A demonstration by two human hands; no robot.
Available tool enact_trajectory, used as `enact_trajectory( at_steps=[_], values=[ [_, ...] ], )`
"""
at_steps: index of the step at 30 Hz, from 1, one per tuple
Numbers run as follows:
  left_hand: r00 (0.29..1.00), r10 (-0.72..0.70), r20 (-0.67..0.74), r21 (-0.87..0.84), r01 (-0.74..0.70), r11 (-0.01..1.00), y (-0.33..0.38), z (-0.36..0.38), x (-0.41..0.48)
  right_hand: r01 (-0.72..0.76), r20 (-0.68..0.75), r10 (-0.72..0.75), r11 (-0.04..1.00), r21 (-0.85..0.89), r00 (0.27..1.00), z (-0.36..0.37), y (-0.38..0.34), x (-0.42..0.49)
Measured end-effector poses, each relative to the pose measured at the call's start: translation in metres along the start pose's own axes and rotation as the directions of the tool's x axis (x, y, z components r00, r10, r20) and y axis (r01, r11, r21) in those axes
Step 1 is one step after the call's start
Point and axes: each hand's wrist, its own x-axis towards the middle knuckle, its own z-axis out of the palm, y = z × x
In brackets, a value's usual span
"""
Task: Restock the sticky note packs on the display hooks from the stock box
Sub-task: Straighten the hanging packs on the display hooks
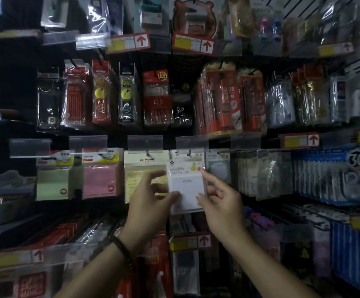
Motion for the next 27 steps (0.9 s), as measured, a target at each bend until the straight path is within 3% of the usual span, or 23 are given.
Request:
enact_trajectory(
  at_steps=[6, 10, 17, 22, 27],
  values=[
    [0.955, 0.293, 0.035, 0.375, -0.285, 0.882, -0.004, 0.003, 0.005, 0.012, -0.012, -0.011, 0.997, 0.072, 1.000, -0.004, -0.006, 0.019],
    [0.919, 0.384, 0.084, 0.487, -0.374, 0.789, -0.005, 0.007, 0.013, 0.034, -0.026, -0.032, 0.998, 0.059, 0.999, -0.001, -0.008, 0.029],
    [0.903, 0.396, 0.165, 0.568, -0.415, 0.711, -0.002, 0.005, 0.020, 0.048, 0.001, -0.048, 0.994, -0.096, 0.999, -0.006, -0.009, 0.036],
    [0.931, 0.314, 0.186, 0.599, -0.361, 0.715, -0.002, 0.004, 0.026, 0.034, -0.028, -0.042, 0.968, -0.249, 0.999, -0.005, -0.011, 0.041],
    [0.918, 0.309, 0.249, 0.703, -0.391, 0.594, -0.003, 0.013, 0.038, 0.119, 0.014, -0.144, 0.757, -0.643, 0.989, -0.002, -0.010, 0.047]
  ],
)
